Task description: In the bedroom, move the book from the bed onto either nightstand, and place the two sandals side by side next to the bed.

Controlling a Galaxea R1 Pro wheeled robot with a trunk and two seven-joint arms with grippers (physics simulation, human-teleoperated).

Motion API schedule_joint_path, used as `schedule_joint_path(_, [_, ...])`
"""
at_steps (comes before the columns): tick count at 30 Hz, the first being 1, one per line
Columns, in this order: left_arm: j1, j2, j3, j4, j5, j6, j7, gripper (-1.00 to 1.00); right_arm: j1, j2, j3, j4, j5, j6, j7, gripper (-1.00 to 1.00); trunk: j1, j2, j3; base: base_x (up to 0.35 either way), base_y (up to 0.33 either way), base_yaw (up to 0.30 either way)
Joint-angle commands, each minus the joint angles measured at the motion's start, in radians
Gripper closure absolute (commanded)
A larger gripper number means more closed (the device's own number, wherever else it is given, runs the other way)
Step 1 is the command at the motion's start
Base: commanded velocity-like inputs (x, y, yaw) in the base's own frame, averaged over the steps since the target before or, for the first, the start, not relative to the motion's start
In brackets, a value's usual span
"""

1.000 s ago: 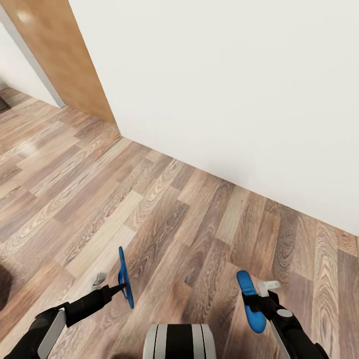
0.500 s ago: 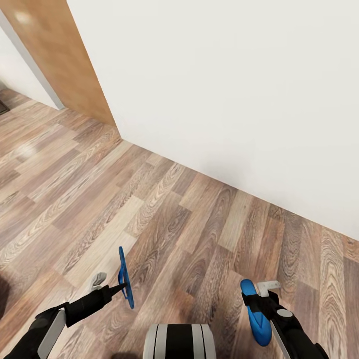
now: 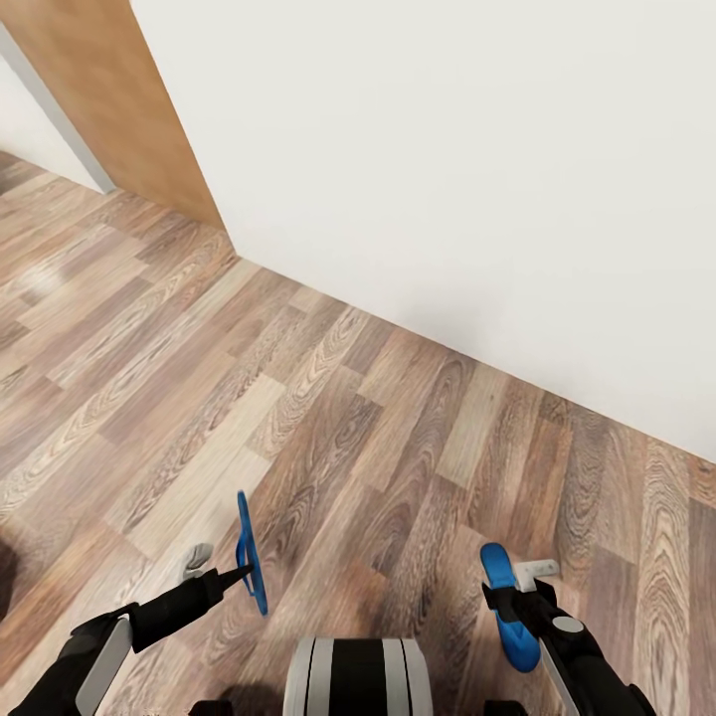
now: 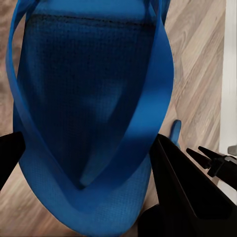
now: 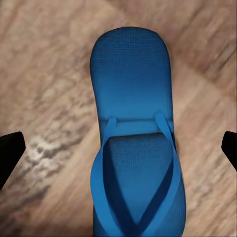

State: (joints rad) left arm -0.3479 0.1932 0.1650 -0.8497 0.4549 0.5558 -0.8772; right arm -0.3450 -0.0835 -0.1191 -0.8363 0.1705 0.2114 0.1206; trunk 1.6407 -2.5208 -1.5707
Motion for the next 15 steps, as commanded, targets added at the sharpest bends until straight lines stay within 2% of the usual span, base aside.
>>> schedule_joint_path(1, [0.000, 0.000, 0.001, 0.000, 0.005, 0.006, -0.002, 1.00, 0.000, 0.001, -0.004, -0.002, 0.011, 0.005, 0.008, -1.00, 0.000, 0.000, -0.005, 0.000, 0.000, 0.000])
schedule_joint_path(7, [0.000, 0.001, 0.001, 0.000, 0.005, 0.006, -0.003, 1.00, 0.000, 0.000, -0.004, -0.002, 0.011, 0.005, 0.008, -1.00, 0.003, -0.002, -0.028, 0.000, 0.000, 0.000])
schedule_joint_path(15, [0.000, 0.004, 0.002, 0.000, 0.008, 0.009, -0.007, 1.00, 0.000, 0.001, -0.004, -0.002, 0.011, 0.005, 0.008, -1.00, 0.003, -0.002, -0.028, 0.000, 0.000, 0.000])
